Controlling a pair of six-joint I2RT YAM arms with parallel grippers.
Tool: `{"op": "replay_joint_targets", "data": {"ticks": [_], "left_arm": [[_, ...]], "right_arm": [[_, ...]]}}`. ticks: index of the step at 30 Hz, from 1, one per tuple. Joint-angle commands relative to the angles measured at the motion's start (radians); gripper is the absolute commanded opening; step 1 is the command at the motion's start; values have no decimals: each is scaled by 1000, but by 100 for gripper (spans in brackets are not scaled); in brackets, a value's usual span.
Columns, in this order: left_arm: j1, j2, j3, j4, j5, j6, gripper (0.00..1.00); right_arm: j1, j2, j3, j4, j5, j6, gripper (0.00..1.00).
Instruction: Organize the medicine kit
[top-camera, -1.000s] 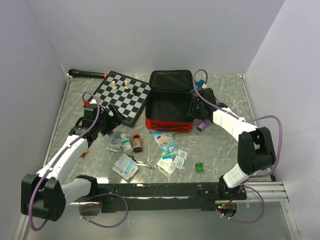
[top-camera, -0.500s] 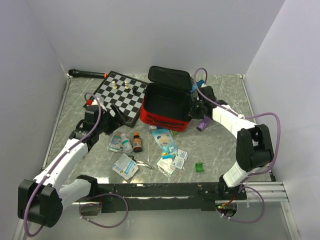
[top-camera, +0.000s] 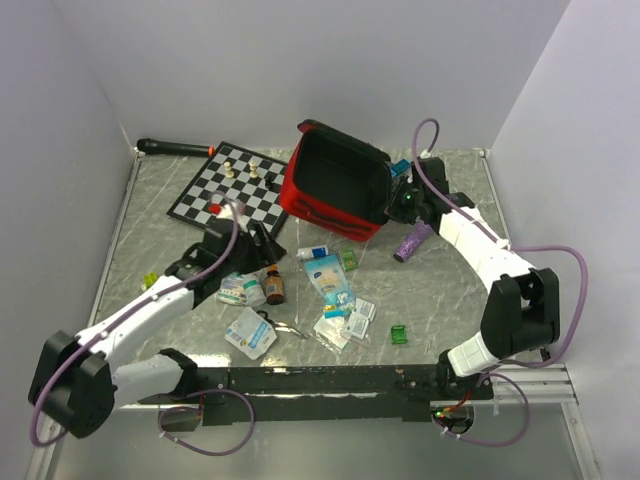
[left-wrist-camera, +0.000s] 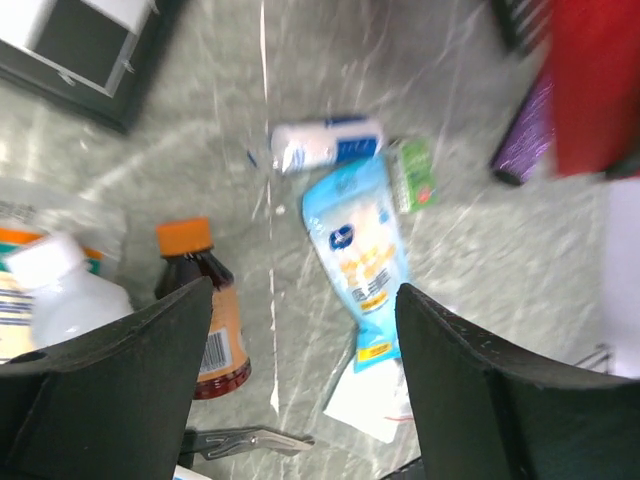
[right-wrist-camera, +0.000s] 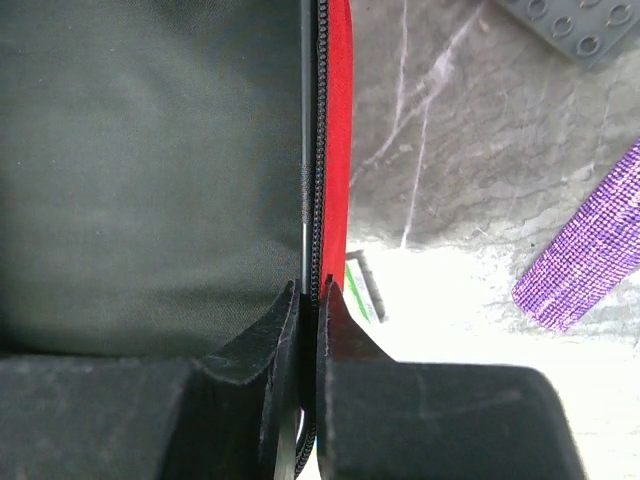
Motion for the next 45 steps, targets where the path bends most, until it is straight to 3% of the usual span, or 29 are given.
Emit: {"op": "replay_joint_targets", "data": {"ticks": [1,5,9,15,23,28,33,45], "left_arm": [[-95,97,69,55,-119,13,76],[-135,207,94,125,-184,2,73],[-146,270,74,315,-206,10,70],[-172,456,122,516,-285,129,68],[-186,717,293,552,-331,195,67],[-198,810,380,469,-397,201,64],[-216,814,338,461,-330,217,48],[-267,745,239,438,-255,215,43]], "right_arm": [[-30,-115,46,123,-63,84,0],[-43,-131,41,126,-79,97,0],[-48,-135,21,133,-79,100,0],[-50,-137,0,157,-109,100,0],[-53,-135,0,156,-106,94,0],[-54,-134,-11,156,-102,89,0],[-54,-137,-24,168,-85,77,0],[-57,-102,-53,171,-11,55,0]]}}
